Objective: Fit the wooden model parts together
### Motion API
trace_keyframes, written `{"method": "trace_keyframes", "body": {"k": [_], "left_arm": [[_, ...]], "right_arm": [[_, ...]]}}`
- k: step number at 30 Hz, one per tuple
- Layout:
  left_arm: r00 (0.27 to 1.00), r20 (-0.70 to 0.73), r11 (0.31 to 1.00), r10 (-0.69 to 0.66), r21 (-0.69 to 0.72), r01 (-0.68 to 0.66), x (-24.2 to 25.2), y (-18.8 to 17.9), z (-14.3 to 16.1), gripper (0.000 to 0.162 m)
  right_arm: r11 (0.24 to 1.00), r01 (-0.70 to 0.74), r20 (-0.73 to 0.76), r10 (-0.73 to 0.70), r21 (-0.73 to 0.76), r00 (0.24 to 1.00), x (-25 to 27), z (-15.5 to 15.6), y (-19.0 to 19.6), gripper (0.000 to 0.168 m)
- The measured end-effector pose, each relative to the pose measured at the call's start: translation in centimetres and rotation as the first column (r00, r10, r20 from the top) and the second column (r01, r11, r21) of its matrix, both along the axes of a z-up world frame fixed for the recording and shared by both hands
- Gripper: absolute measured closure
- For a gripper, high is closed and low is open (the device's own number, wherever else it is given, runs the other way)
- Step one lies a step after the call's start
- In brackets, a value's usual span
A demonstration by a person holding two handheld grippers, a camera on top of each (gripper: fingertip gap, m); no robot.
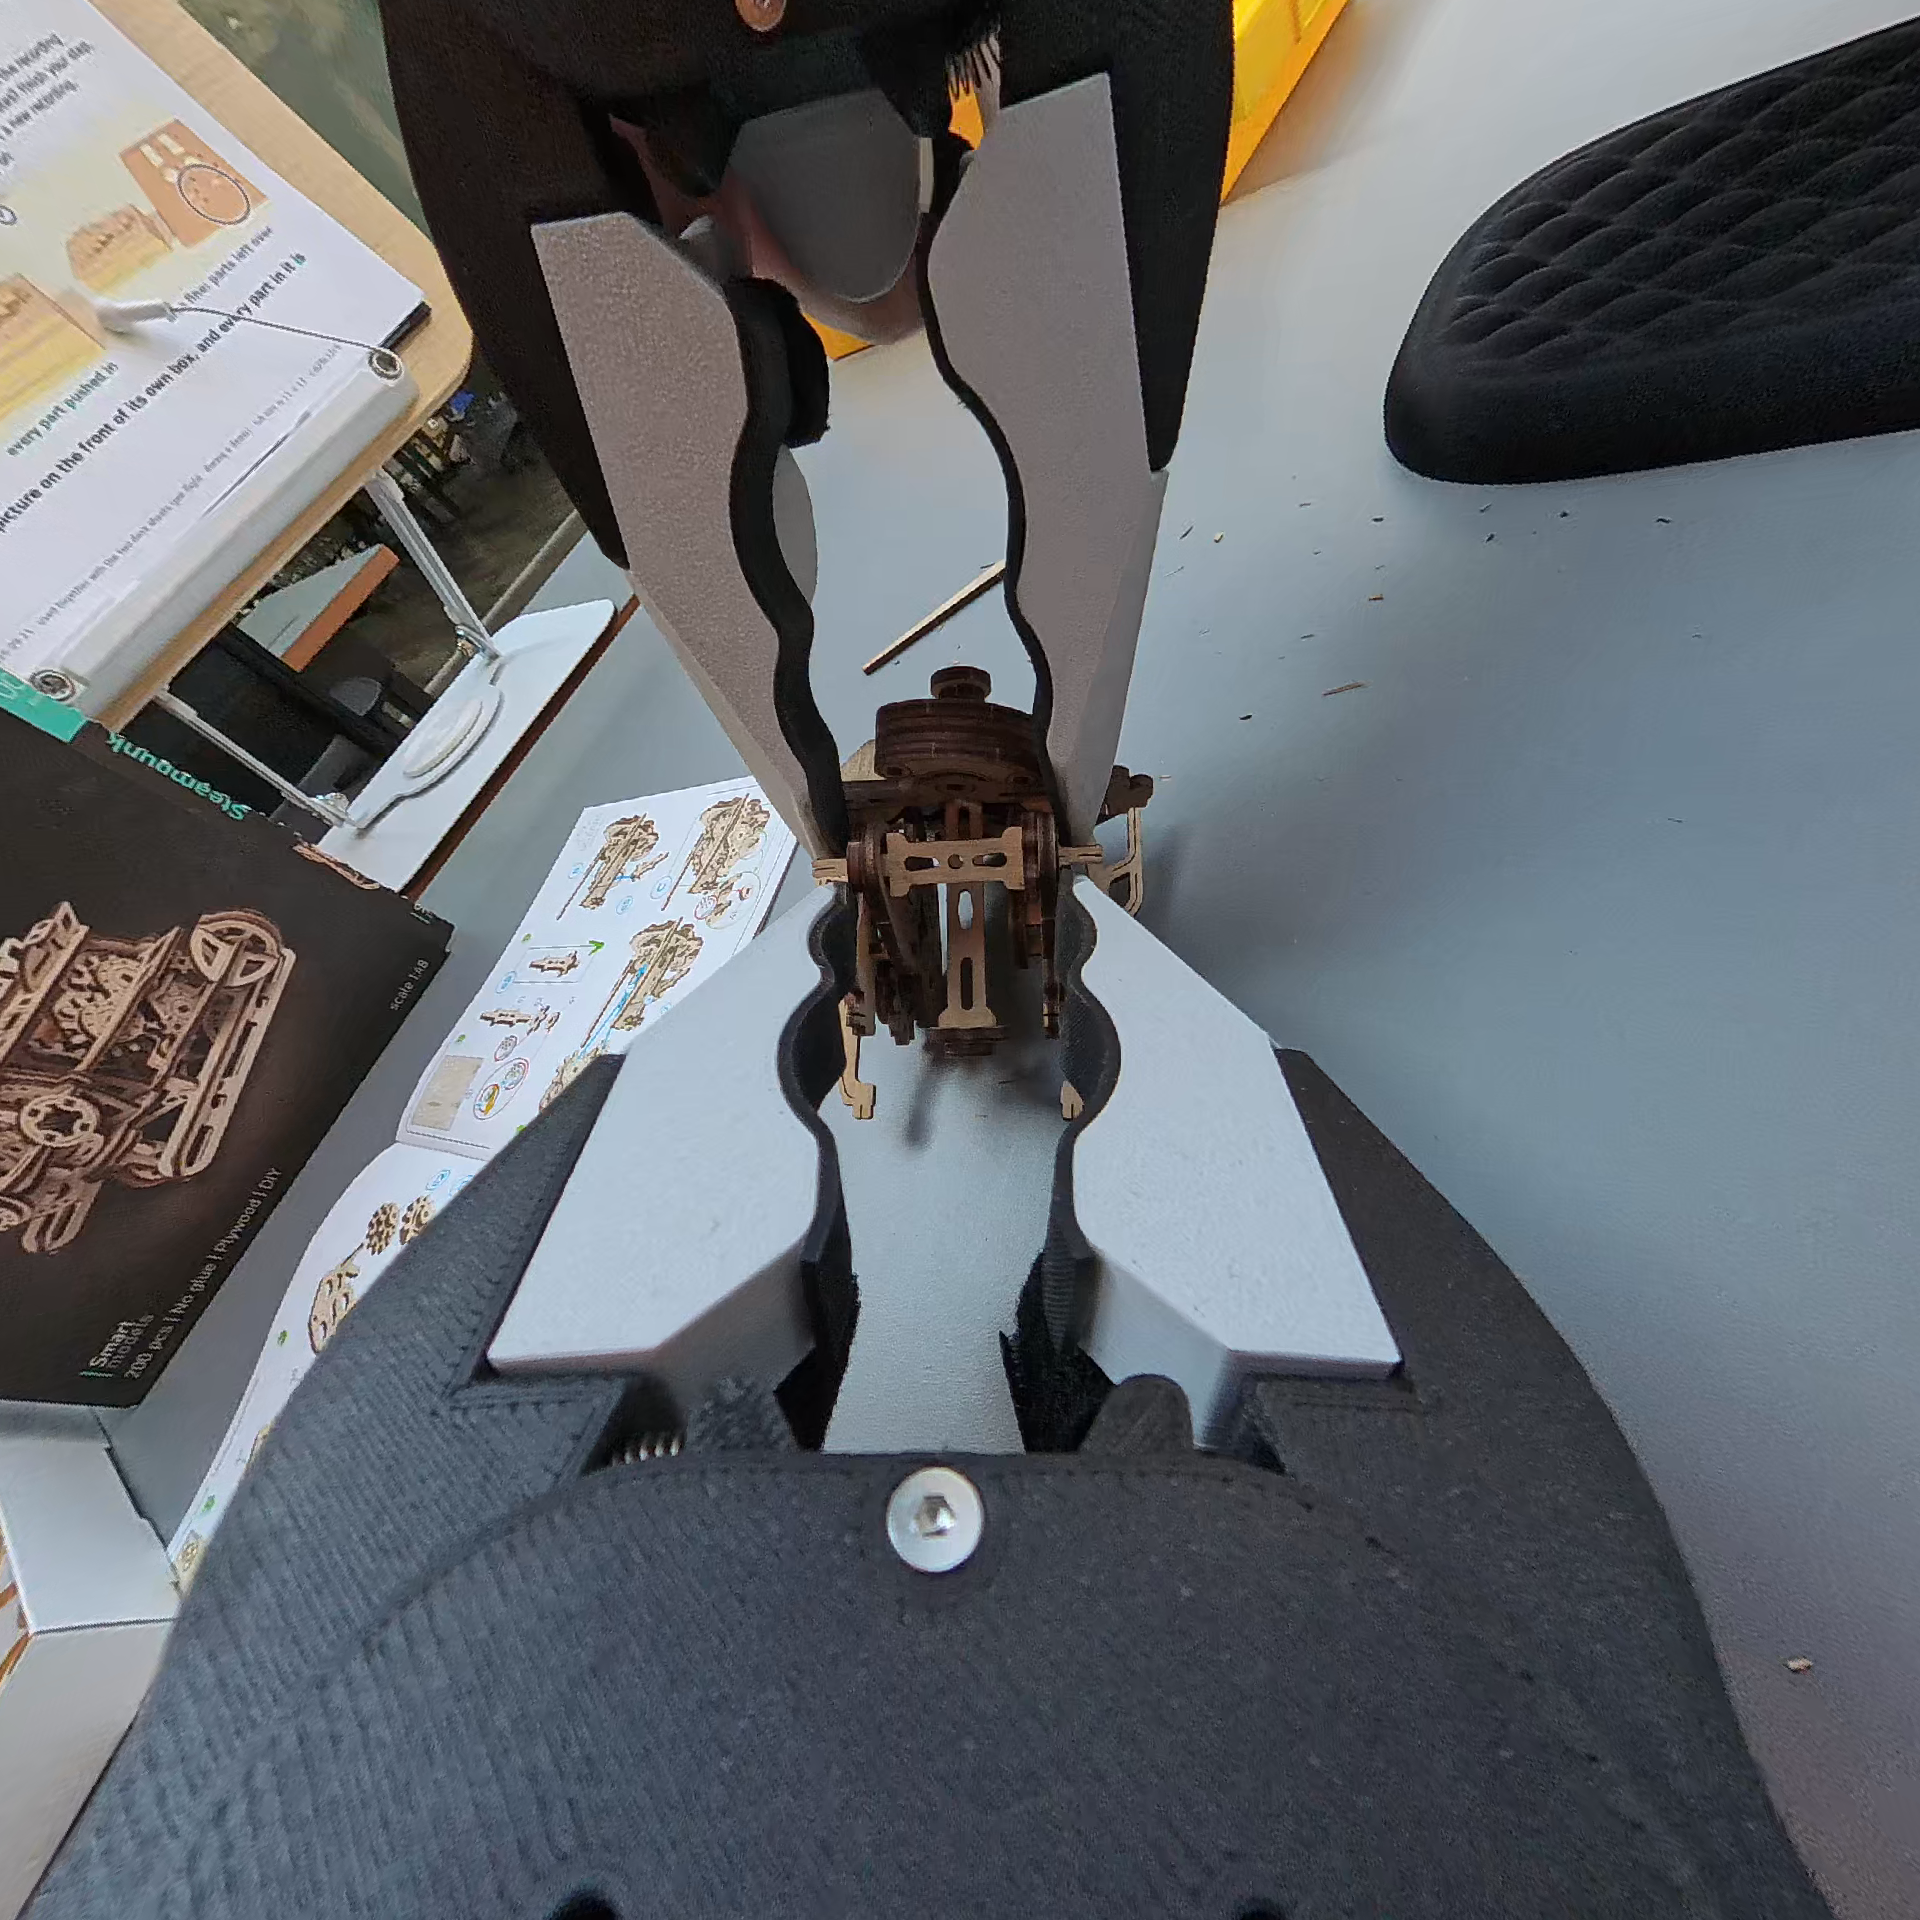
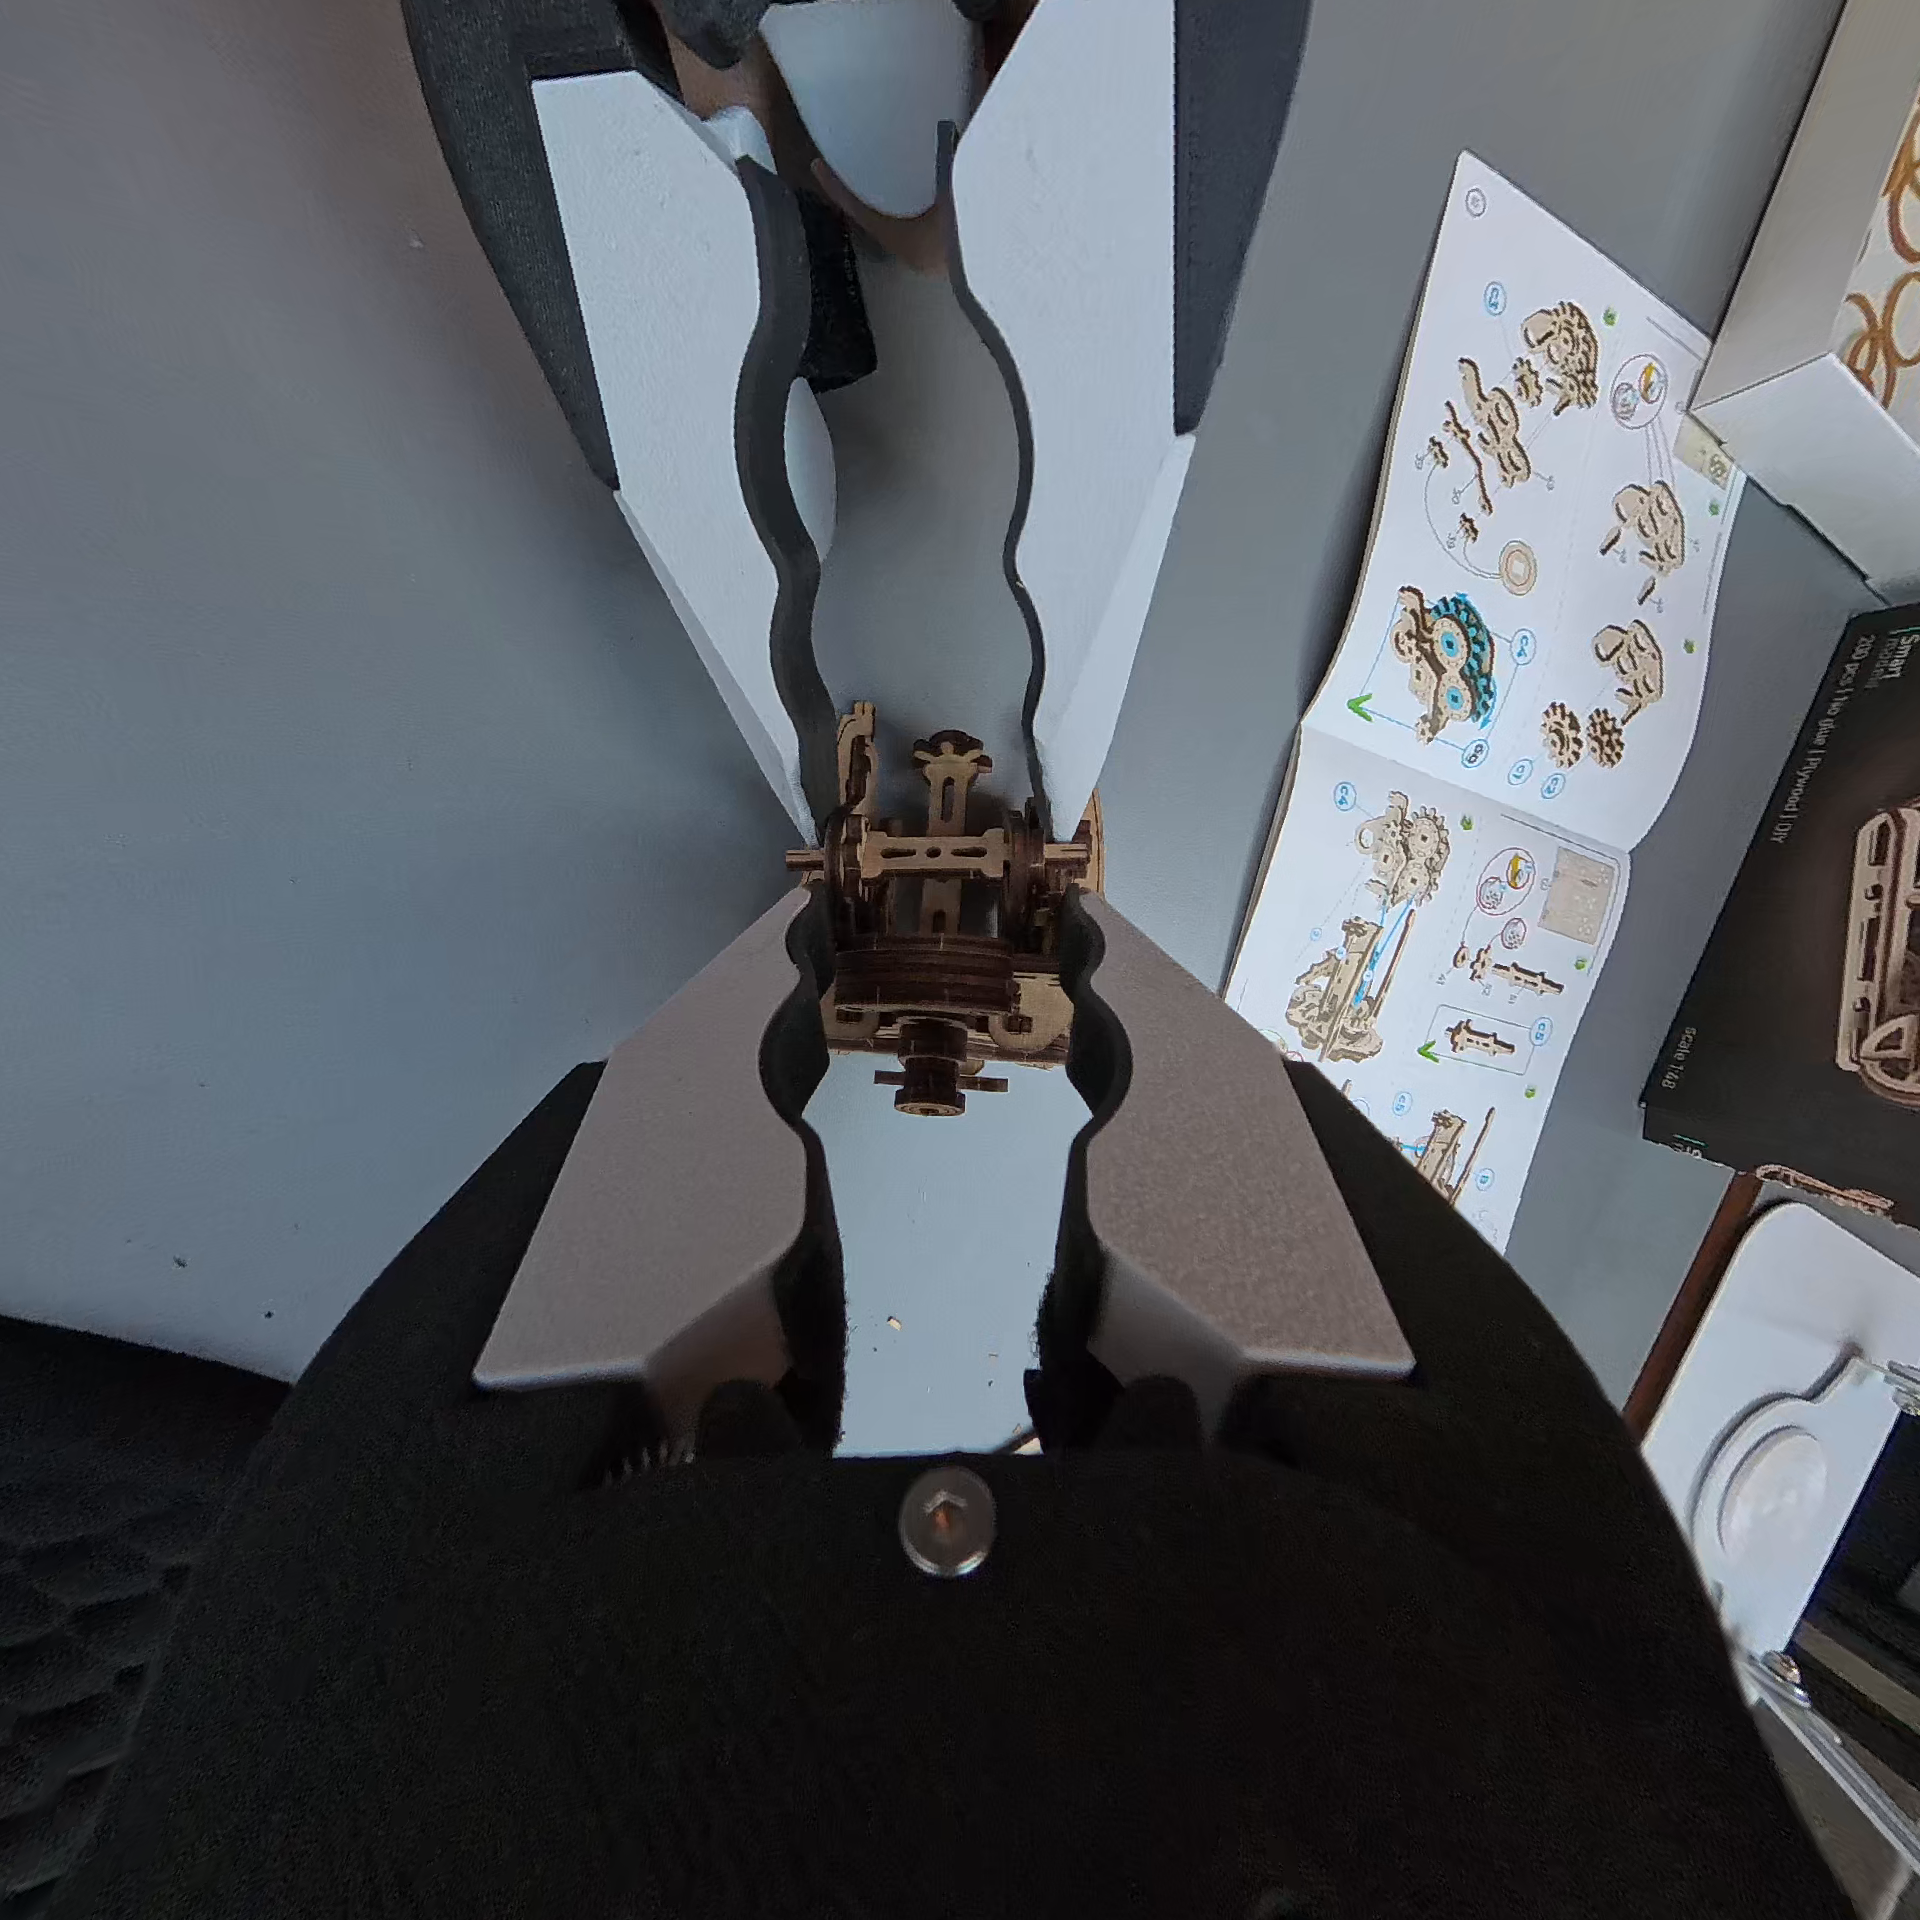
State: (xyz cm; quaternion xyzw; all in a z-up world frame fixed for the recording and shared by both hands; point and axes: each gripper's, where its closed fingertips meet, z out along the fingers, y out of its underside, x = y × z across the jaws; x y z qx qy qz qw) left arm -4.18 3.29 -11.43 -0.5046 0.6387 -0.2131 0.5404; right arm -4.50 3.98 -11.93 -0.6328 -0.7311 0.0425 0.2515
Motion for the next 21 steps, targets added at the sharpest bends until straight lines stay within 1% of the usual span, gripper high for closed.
{"method": "trace_keyframes", "body": {"k": [4,12,16,21], "left_arm": [[1.000,0.008,1.000,0.003,-0.029,-0.003,-0.05,0.13,0.12,0.126],[1.000,-0.002,0.999,-0.006,-0.034,0.006,0.11,-0.11,-0.08,0.126],[1.000,0.001,0.999,0.000,-0.046,0.000,0.09,0.06,0.01,0.126],[1.000,-0.002,0.999,0.004,-0.040,-0.004,0.00,0.12,-0.02,0.126]], "right_arm": [[0.998,0.025,-0.033,-0.023,0.062,0.999,0.07,0.38,0.21,0.126],[0.981,-0.076,-0.002,0.077,0.178,0.997,-0.21,0.31,-0.28,0.128],[0.972,-0.067,0.005,0.067,0.226,0.998,-0.36,0.66,0.11,0.123],[0.961,-0.106,0.010,0.107,0.254,0.994,-0.57,0.62,0.02,0.125]]}}
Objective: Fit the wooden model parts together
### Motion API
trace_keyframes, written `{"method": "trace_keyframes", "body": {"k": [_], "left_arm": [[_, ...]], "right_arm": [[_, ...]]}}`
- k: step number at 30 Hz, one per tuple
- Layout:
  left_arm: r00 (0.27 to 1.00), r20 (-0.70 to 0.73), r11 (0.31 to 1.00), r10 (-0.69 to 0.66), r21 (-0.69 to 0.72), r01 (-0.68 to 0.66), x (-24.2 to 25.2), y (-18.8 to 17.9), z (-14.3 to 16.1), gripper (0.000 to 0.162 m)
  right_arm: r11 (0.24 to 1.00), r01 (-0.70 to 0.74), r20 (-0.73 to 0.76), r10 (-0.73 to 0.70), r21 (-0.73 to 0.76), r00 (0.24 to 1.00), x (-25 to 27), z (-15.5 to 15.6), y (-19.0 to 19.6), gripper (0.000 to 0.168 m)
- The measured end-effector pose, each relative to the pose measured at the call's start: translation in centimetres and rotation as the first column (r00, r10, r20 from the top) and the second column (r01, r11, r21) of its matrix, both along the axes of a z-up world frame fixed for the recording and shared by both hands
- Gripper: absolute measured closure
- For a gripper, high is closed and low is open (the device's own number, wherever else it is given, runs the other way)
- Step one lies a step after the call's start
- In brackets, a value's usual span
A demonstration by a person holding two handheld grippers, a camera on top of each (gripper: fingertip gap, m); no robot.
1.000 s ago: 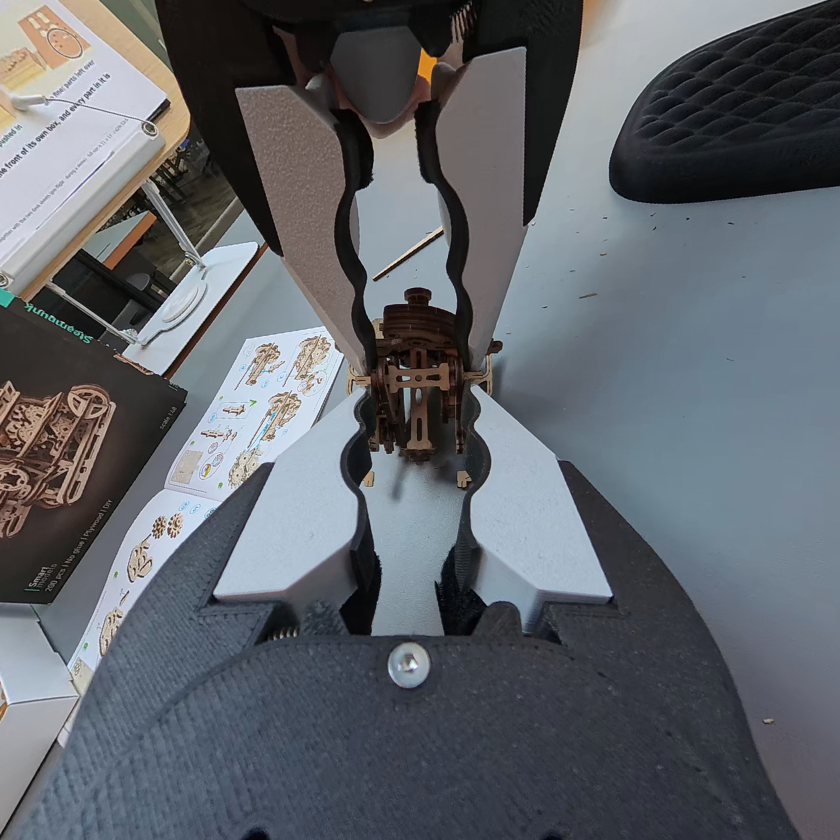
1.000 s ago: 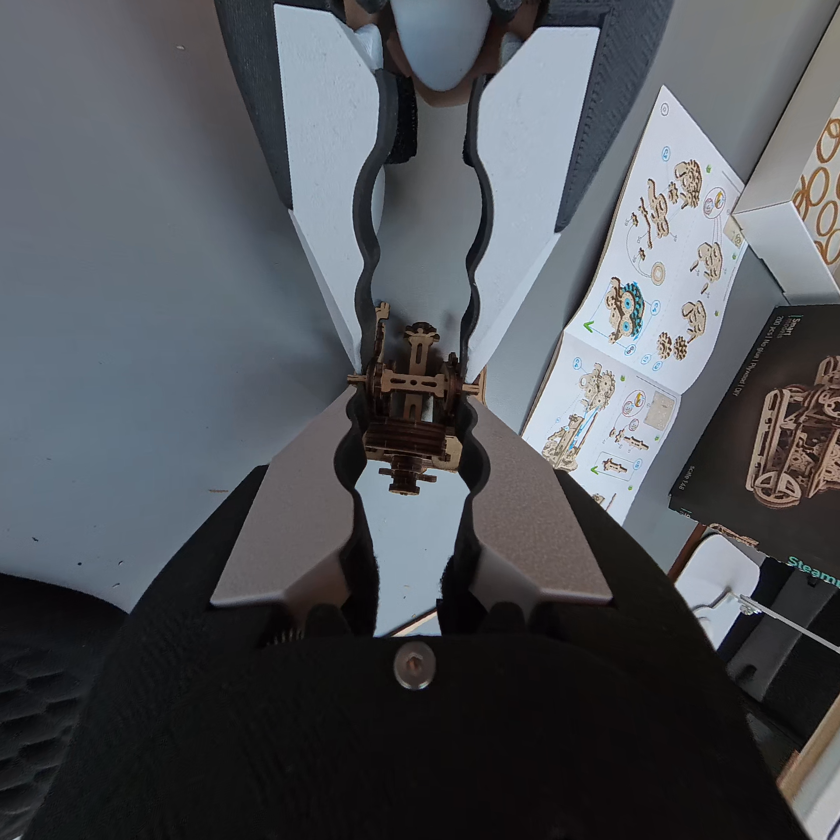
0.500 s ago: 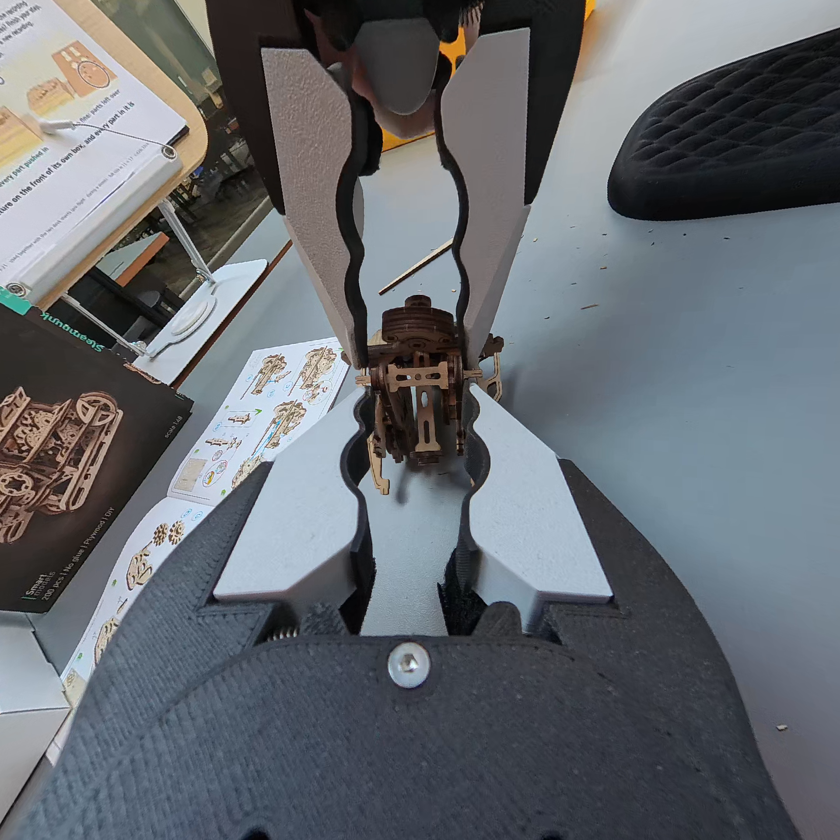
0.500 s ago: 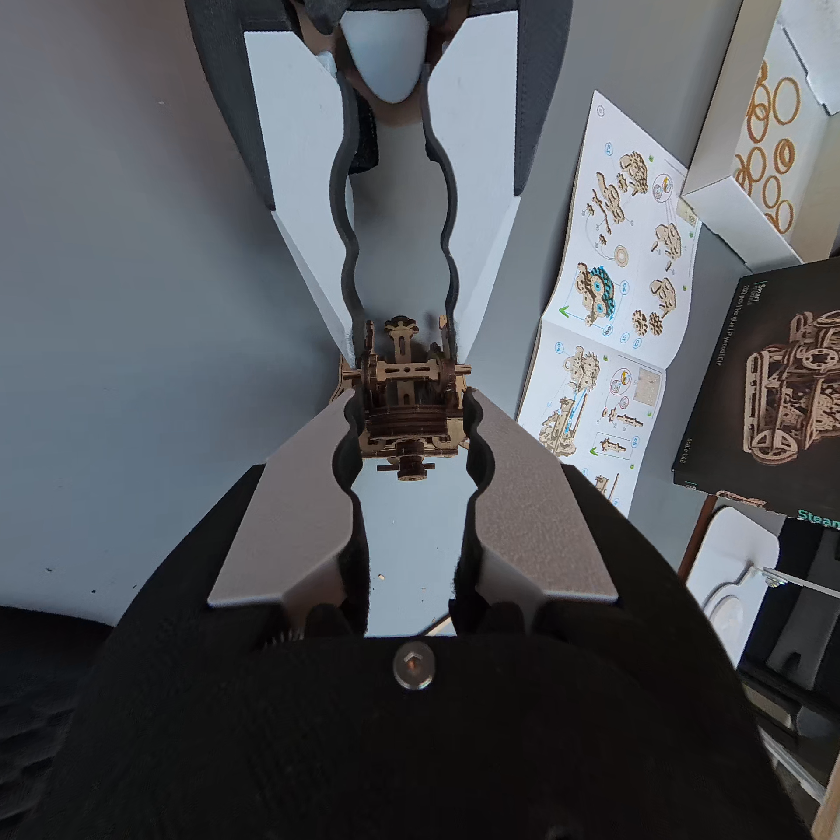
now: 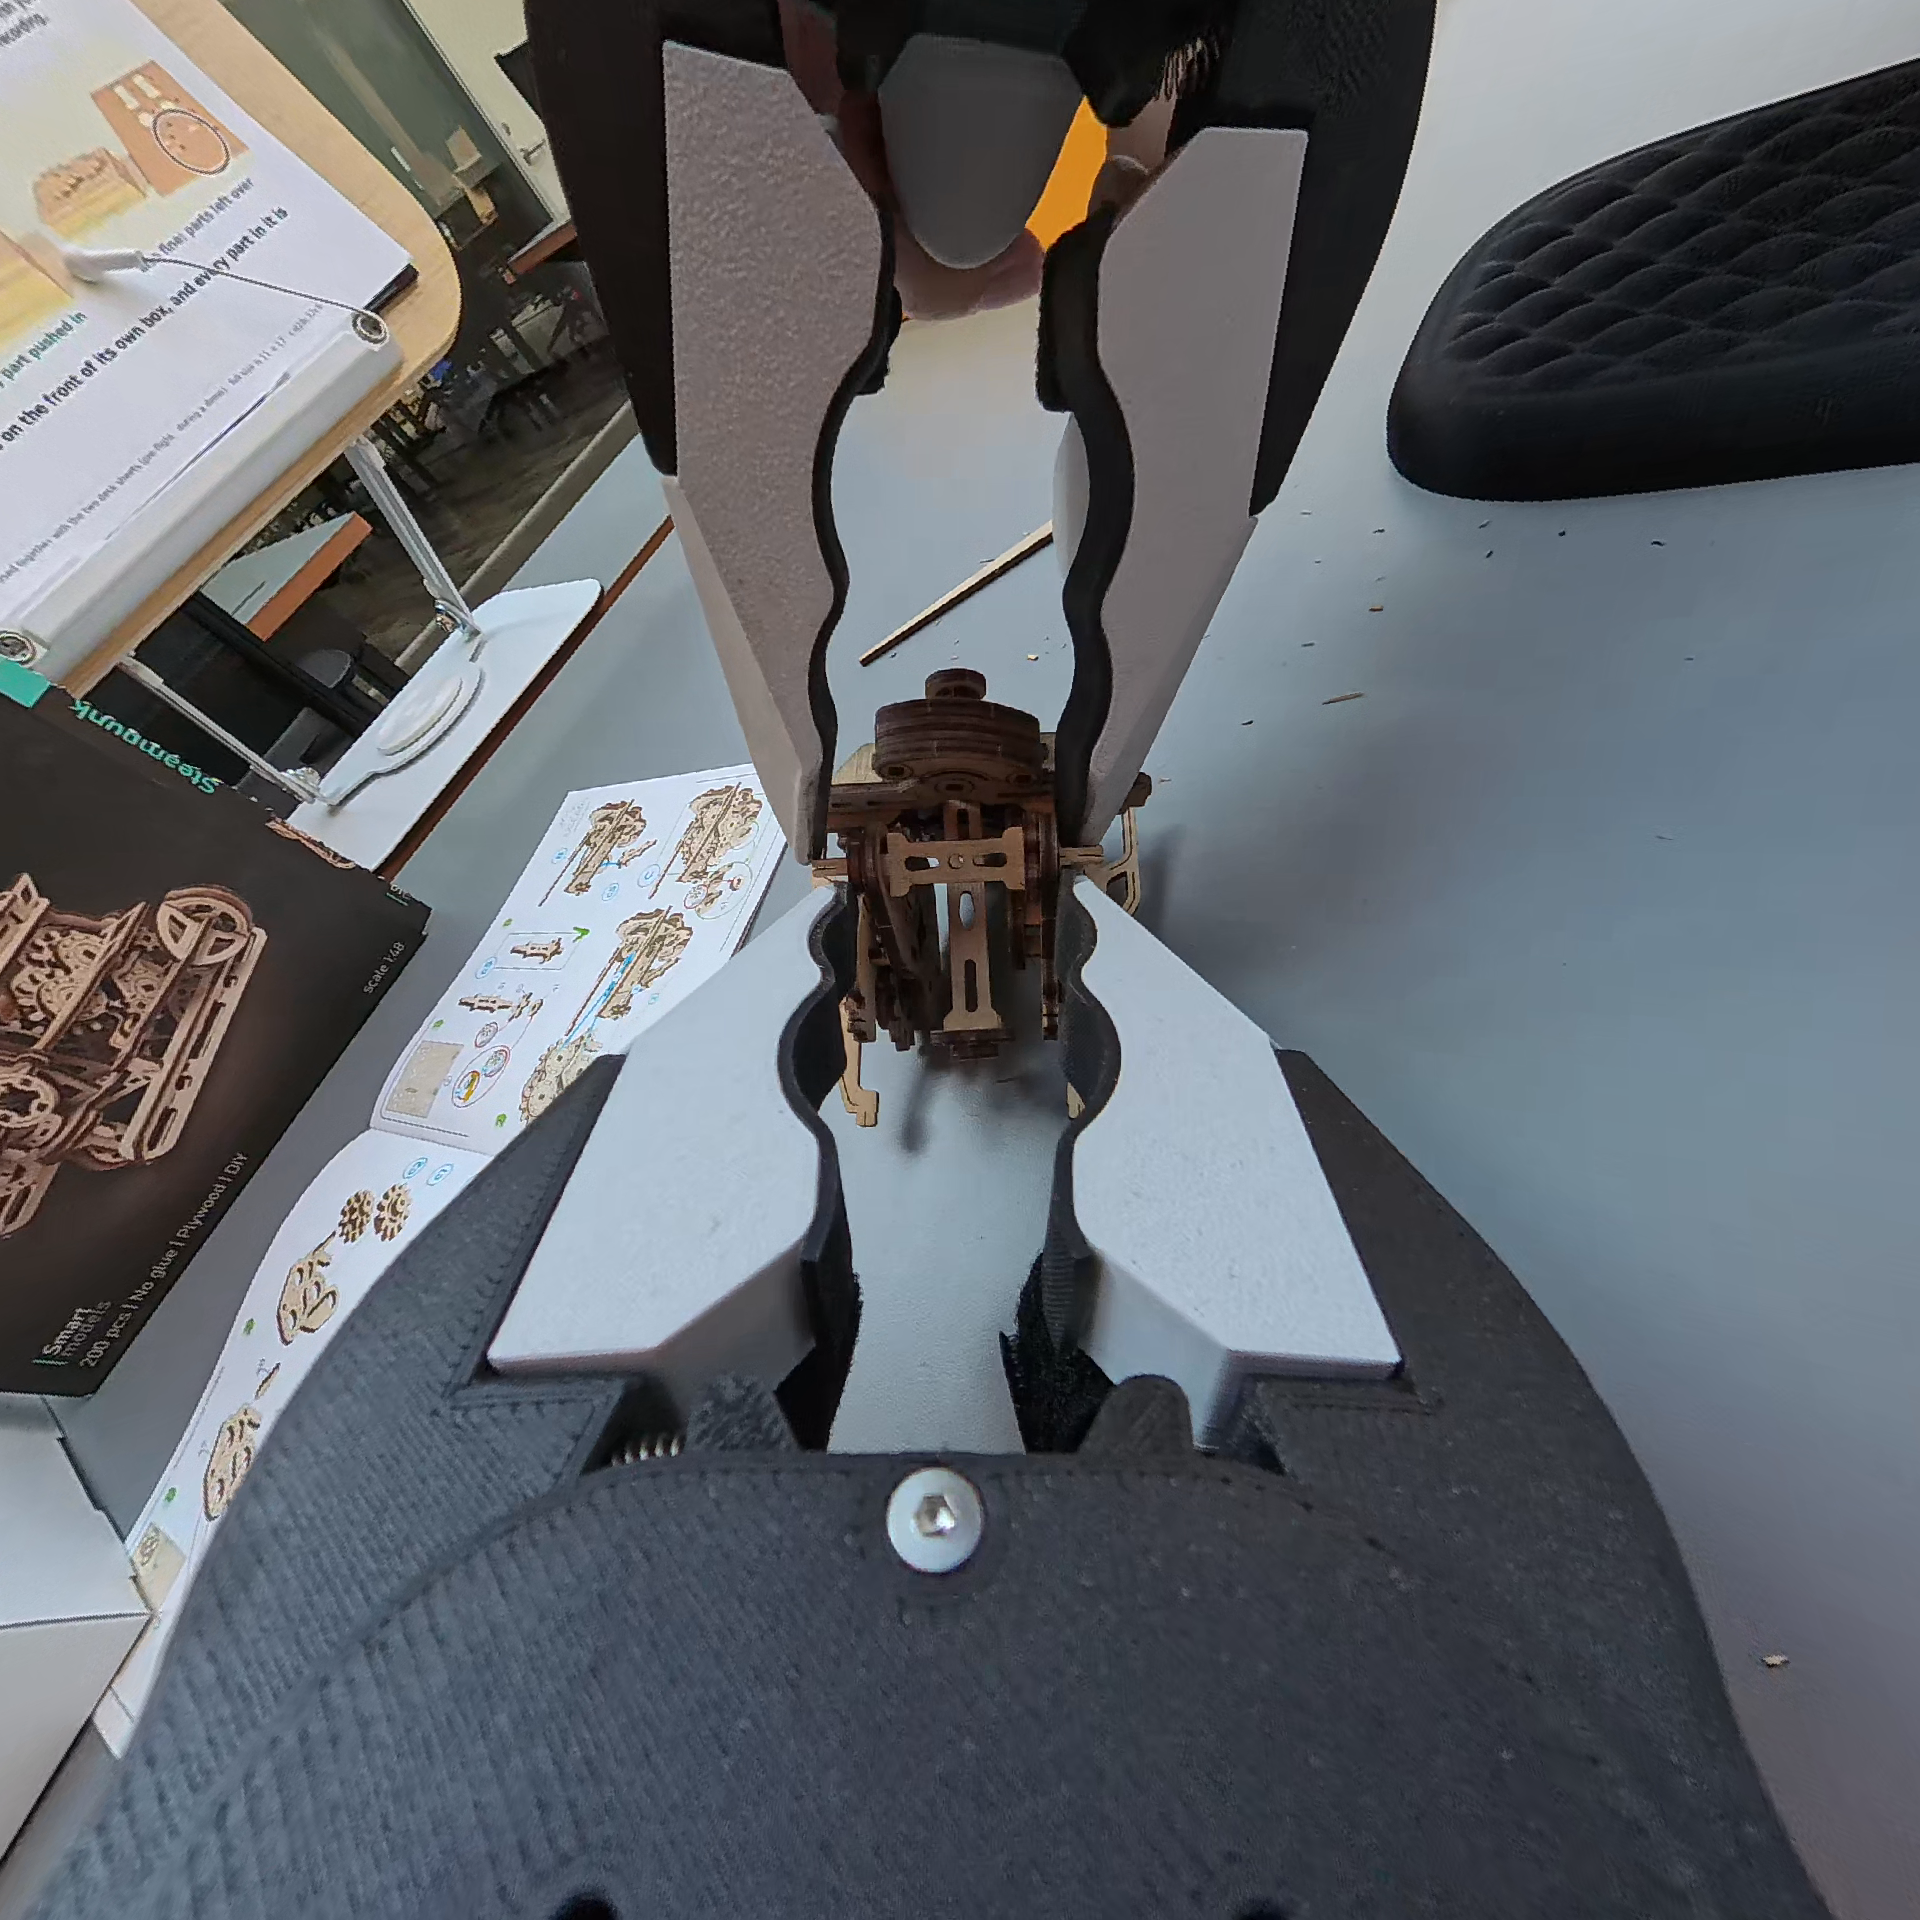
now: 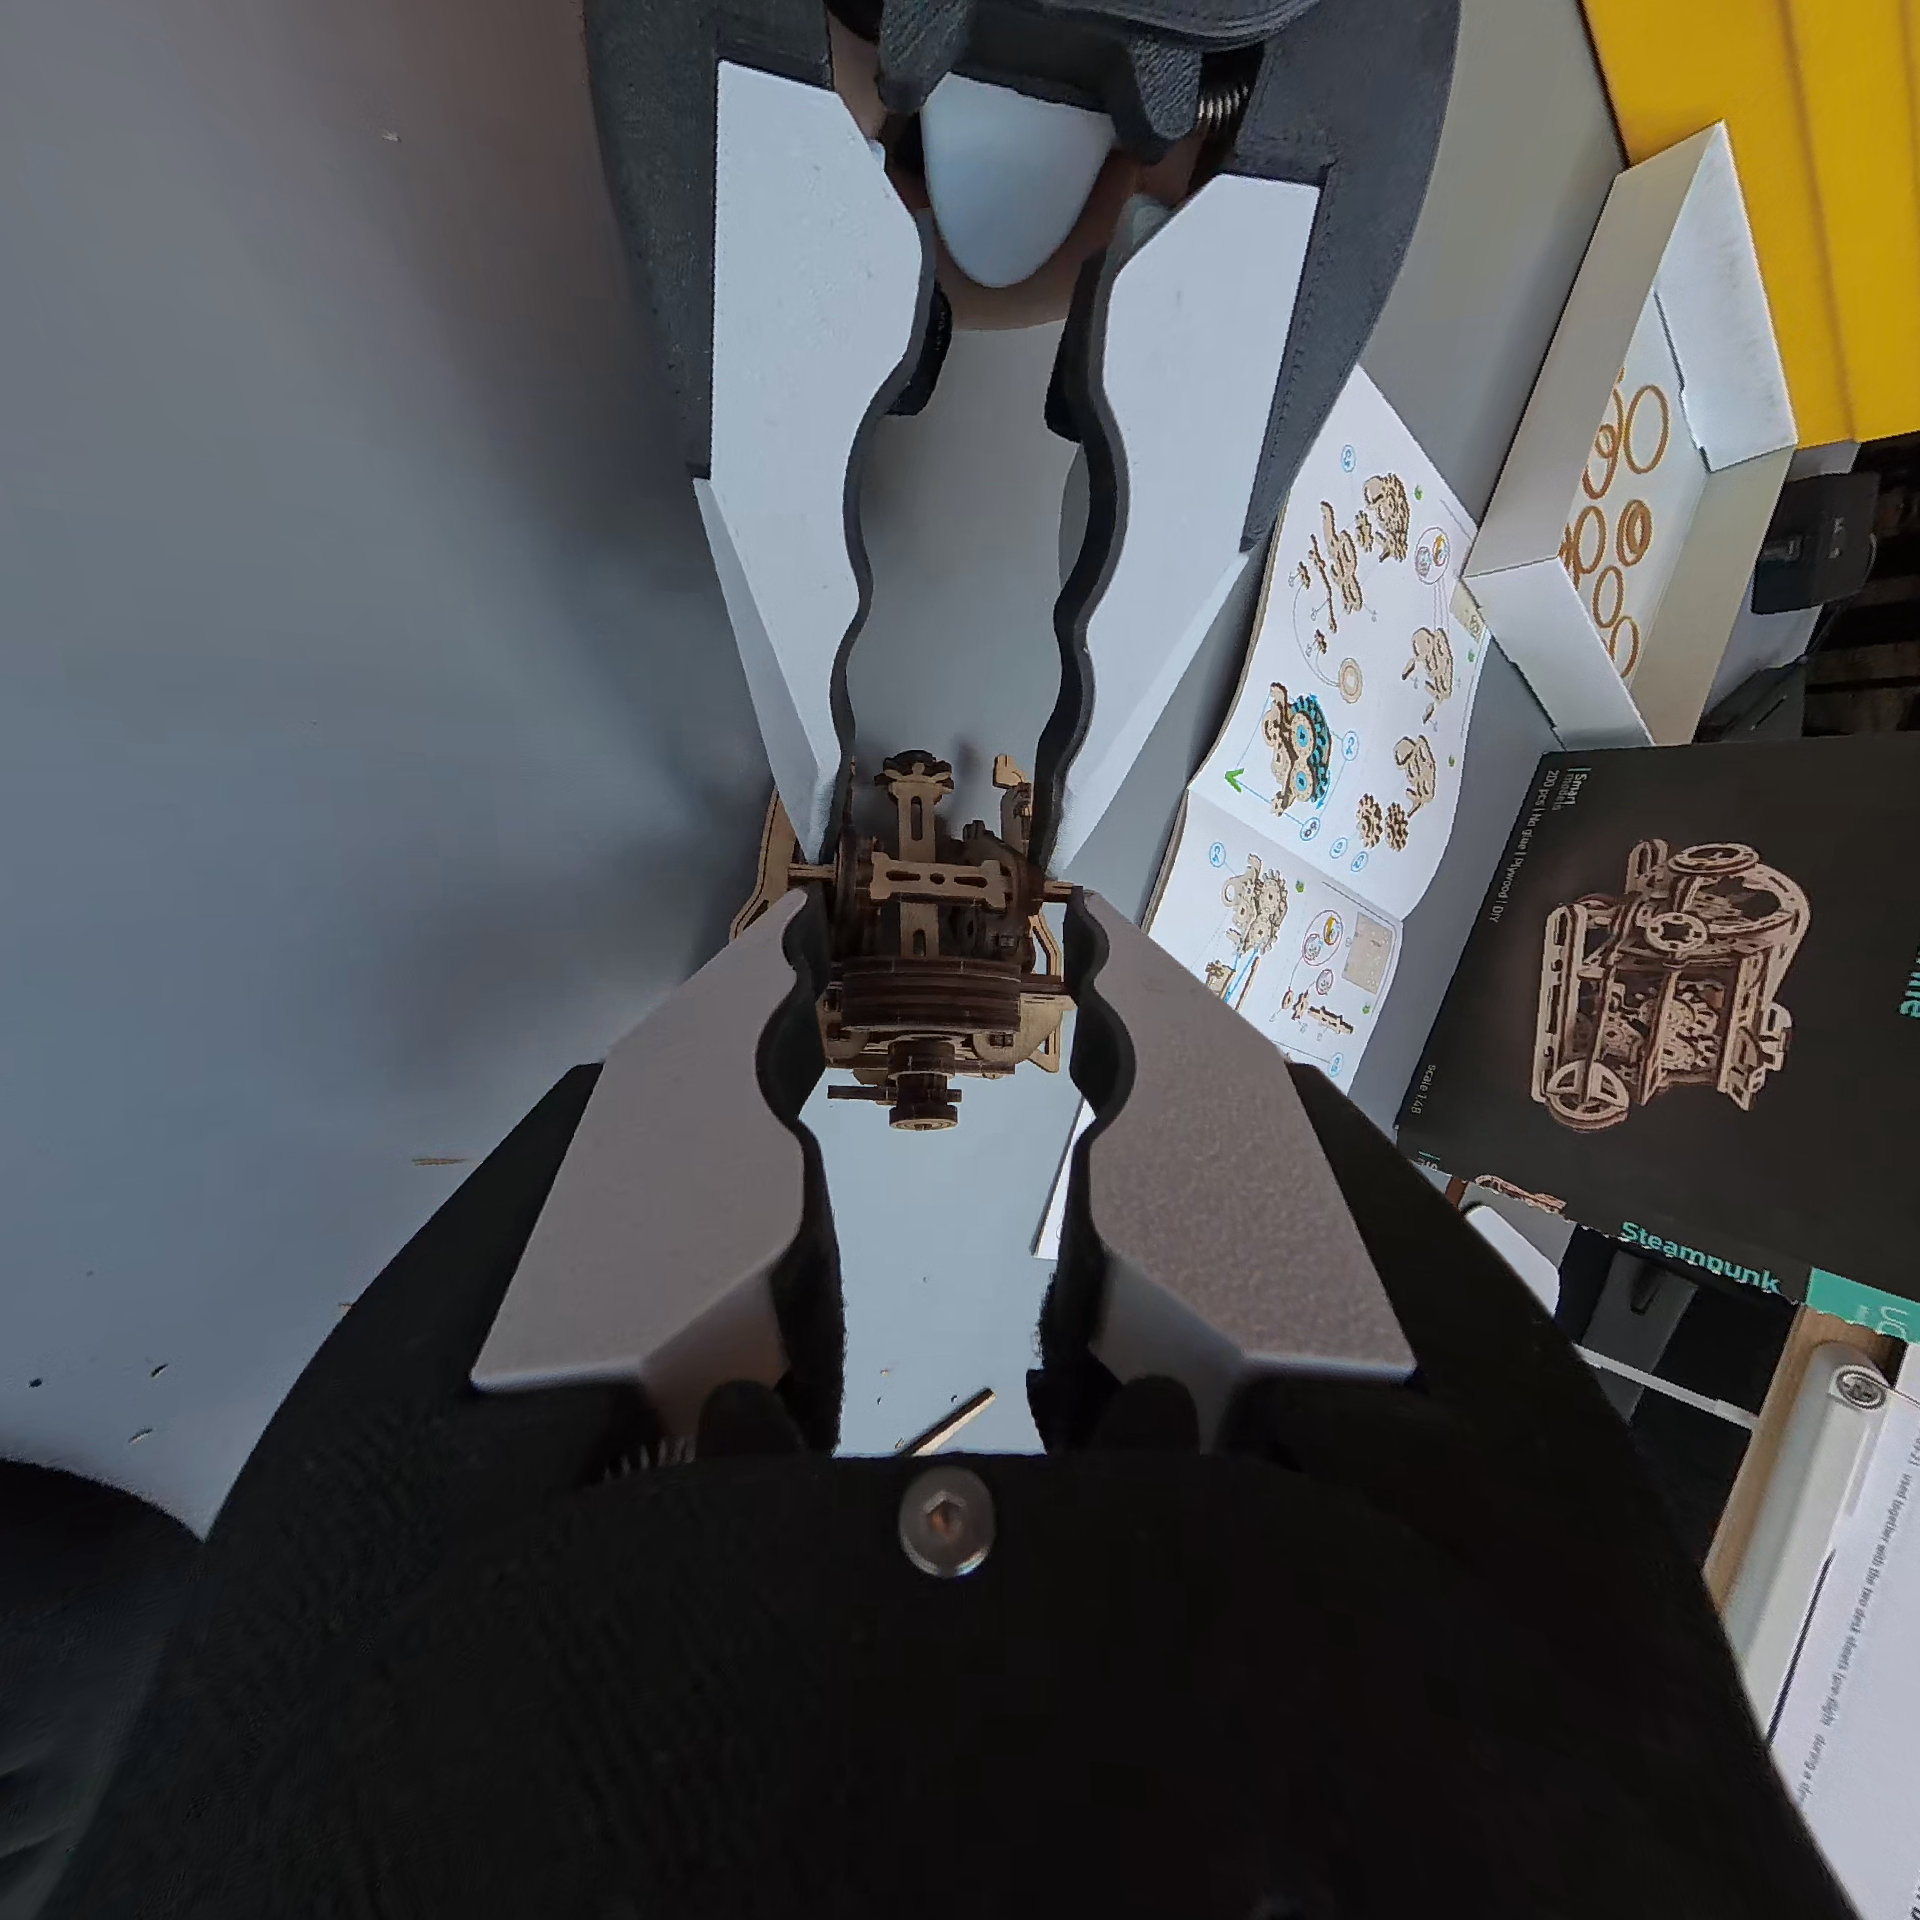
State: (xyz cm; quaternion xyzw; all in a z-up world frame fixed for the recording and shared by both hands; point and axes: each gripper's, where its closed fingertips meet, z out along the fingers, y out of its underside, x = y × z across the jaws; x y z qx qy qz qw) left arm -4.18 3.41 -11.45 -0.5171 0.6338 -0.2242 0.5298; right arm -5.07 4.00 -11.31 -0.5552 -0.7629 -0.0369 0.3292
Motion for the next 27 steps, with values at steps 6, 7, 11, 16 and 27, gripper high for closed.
{"method": "trace_keyframes", "body": {"k": [6,7,11,16,27], "left_arm": [[1.000,0.004,1.000,0.011,-0.025,-0.011,-0.06,0.27,0.05,0.126],[1.000,0.007,0.999,0.013,-0.034,-0.013,-0.10,0.37,0.10,0.126],[1.000,-0.004,0.999,0.008,-0.032,-0.008,-0.10,0.28,-0.13,0.126],[1.000,-0.010,0.998,0.007,-0.057,-0.007,-0.04,0.24,-0.28,0.126],[0.998,0.038,0.997,0.046,0.065,-0.048,0.10,0.36,0.44,0.125]], "right_arm": [[1.000,-0.011,-0.002,0.012,0.017,1.000,-0.10,0.10,0.16,0.126],[0.999,-0.014,-0.004,0.015,0.031,1.000,-0.15,0.16,0.20,0.127],[1.000,-0.023,-0.004,0.023,0.015,1.000,-0.19,-0.12,-0.04,0.130],[0.999,-0.017,-0.010,0.017,-0.050,1.000,-0.14,-0.30,-0.06,0.130],[0.997,0.042,-0.020,-0.043,-0.059,0.999,0.28,-0.13,0.35,0.131]]}}
